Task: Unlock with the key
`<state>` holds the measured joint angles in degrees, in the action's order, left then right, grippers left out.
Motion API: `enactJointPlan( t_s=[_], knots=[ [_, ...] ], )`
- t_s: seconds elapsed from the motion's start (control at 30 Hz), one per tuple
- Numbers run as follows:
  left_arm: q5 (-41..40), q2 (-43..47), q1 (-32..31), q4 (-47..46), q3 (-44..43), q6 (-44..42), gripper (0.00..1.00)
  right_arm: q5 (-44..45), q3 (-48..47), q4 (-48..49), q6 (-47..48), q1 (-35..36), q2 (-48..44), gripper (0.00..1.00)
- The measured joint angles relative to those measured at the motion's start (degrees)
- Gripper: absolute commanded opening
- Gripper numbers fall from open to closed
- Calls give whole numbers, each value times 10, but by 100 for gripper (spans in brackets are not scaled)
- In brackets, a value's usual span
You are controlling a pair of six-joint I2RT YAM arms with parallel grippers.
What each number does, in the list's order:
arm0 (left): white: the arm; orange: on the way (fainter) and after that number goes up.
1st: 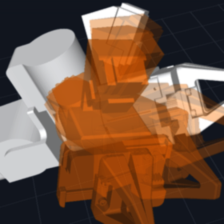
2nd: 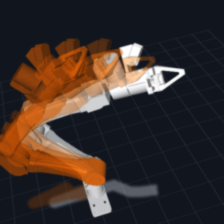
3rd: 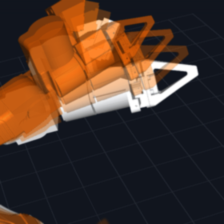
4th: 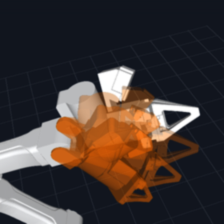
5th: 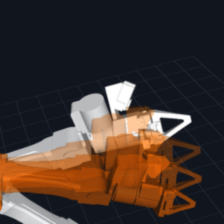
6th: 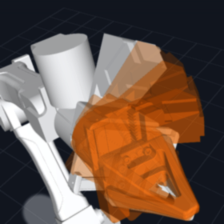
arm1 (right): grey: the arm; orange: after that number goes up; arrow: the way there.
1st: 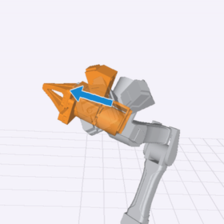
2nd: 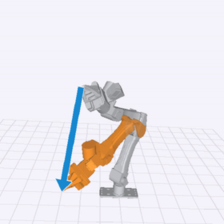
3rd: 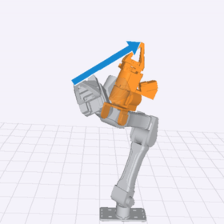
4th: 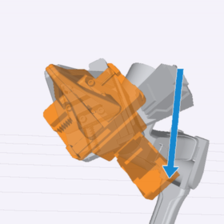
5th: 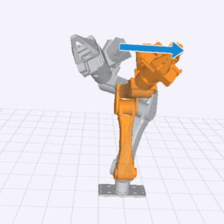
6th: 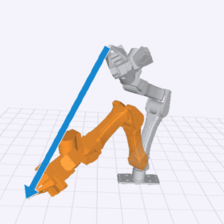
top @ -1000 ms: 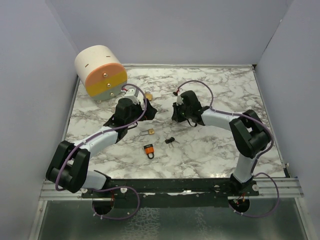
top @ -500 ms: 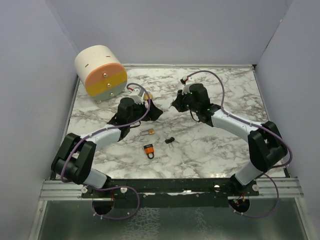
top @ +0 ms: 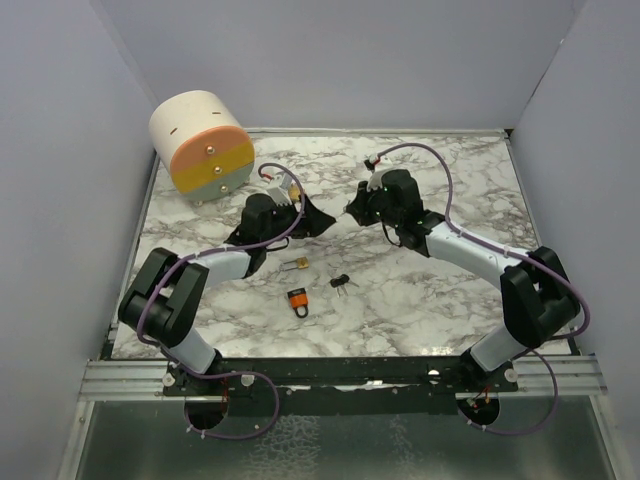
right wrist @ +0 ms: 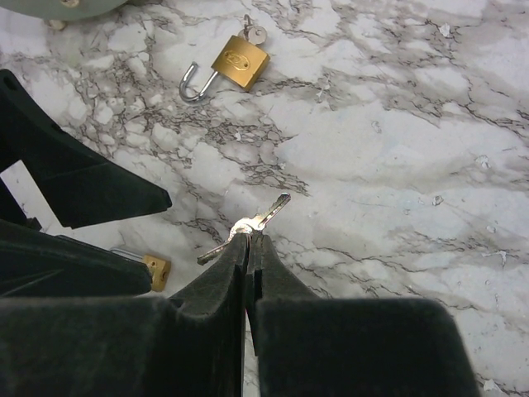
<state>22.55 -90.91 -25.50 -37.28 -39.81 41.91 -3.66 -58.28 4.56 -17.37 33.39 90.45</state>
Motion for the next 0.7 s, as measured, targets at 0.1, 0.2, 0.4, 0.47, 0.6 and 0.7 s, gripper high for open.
enactJointPlan(
  t_s=[0.1,0.2,0.4,0.47,0.6,0.7],
  knots=[
    [5,-4,-1,-20,-9,11,74,0,3,0,-1,0,-2,1],
    [9,-9,-2,-38,-17,21,70,0,4,1,-4,0,-2,1],
    [26,-31,-6,-65,-24,36,61,0,5,2,-6,0,-3,1],
    [32,-40,-8,-73,-25,42,60,0,5,2,-6,0,-3,1],
    [43,-49,-9,-85,-25,51,59,-1,5,2,-9,0,-3,1],
    [50,-50,-10,-96,-25,55,55,-1,5,3,-10,0,-3,1]
  ],
)
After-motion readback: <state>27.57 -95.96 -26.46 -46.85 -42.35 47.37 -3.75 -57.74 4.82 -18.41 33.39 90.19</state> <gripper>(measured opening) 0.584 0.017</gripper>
